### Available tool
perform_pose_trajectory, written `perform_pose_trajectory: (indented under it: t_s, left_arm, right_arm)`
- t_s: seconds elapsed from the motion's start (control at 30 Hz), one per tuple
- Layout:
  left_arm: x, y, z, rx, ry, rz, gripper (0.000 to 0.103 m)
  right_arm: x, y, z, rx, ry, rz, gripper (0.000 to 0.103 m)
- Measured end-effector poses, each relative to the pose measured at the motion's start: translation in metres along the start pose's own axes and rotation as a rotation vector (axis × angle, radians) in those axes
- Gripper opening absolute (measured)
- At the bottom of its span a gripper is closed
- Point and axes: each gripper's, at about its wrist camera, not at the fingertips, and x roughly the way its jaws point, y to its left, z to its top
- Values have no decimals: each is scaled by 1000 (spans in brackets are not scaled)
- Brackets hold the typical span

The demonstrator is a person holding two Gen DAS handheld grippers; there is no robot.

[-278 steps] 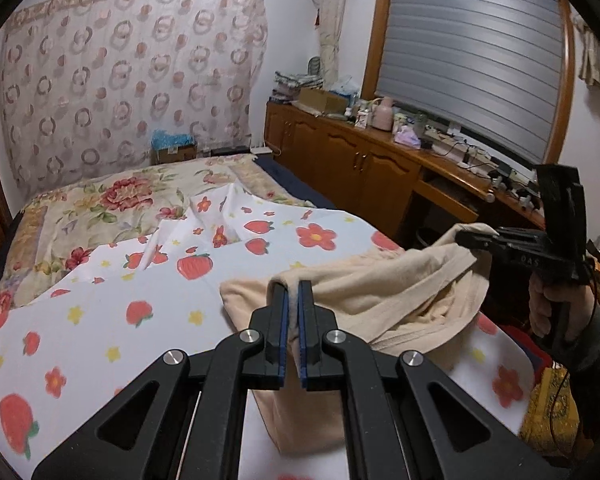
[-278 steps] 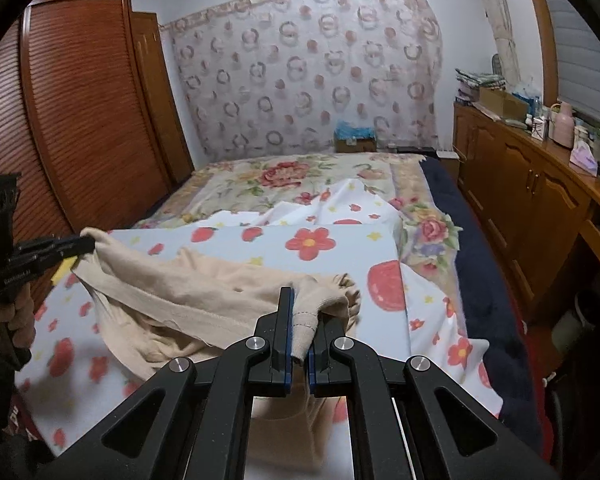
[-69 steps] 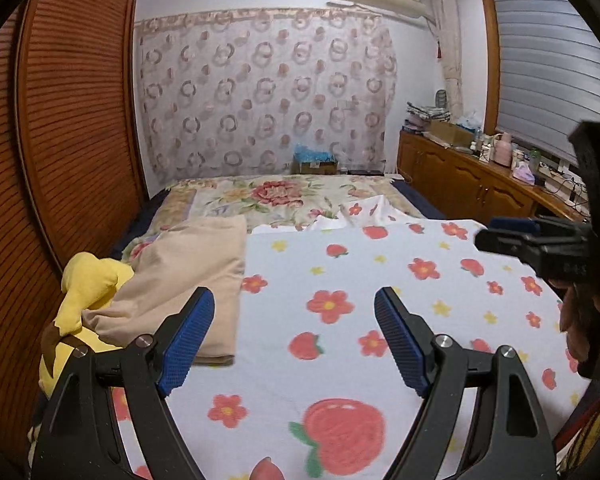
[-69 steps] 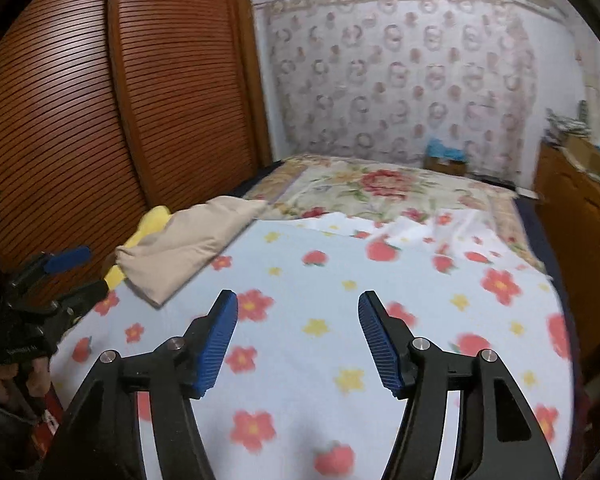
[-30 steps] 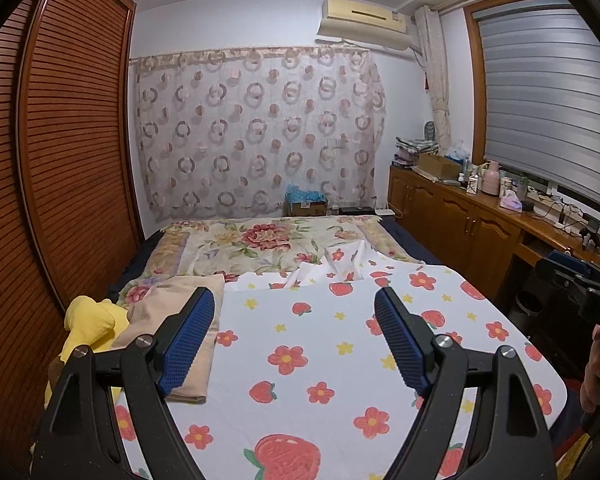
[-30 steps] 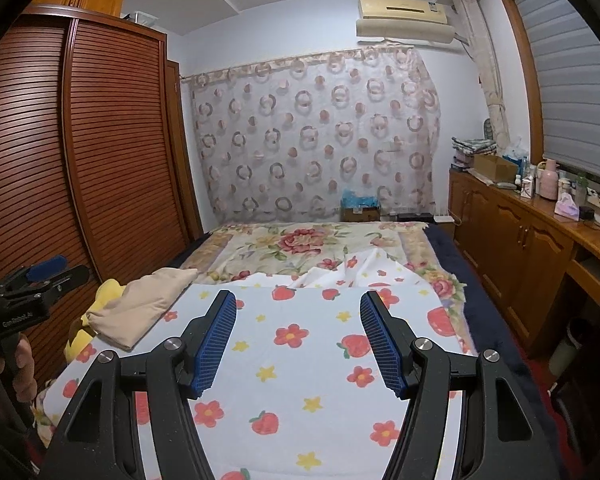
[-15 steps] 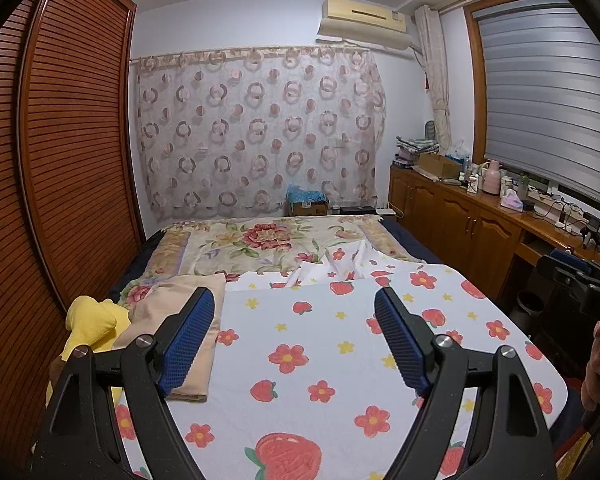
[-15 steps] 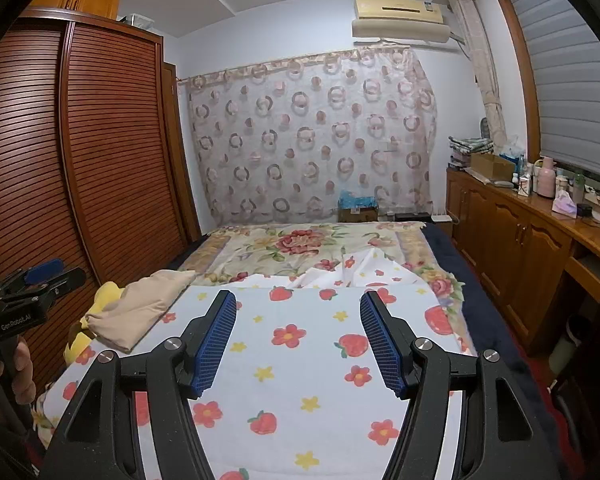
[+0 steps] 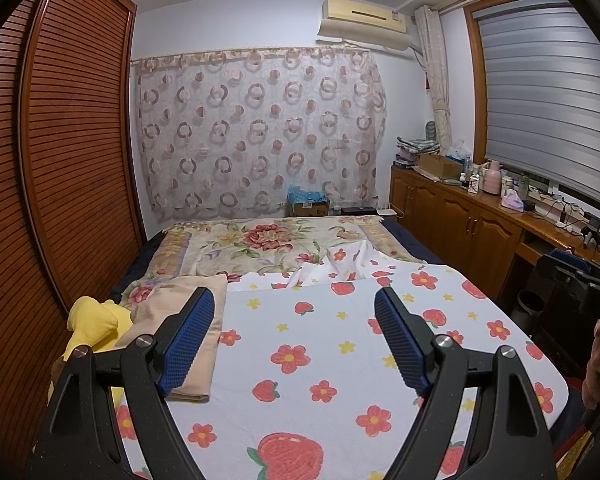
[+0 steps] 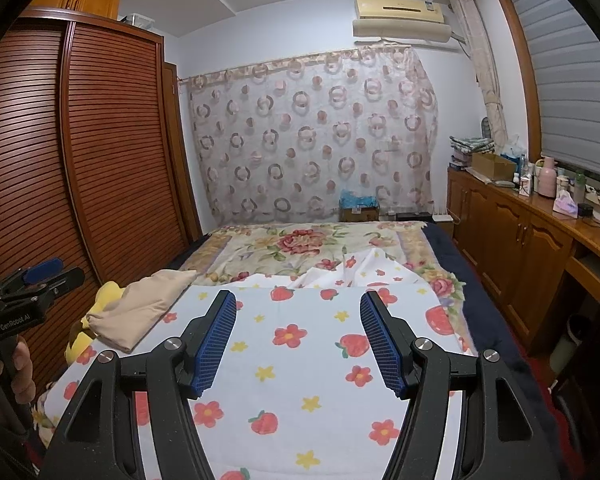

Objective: Fold small clothes

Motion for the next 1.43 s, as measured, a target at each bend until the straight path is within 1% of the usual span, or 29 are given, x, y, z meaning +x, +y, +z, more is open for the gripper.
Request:
perform_pose_trajectory:
  t_s: [1.43]
  left_arm:
    - [0,1,-3,0,-4,1,83]
  right_arm:
    - [1,-9,-1,-11,1,12,67]
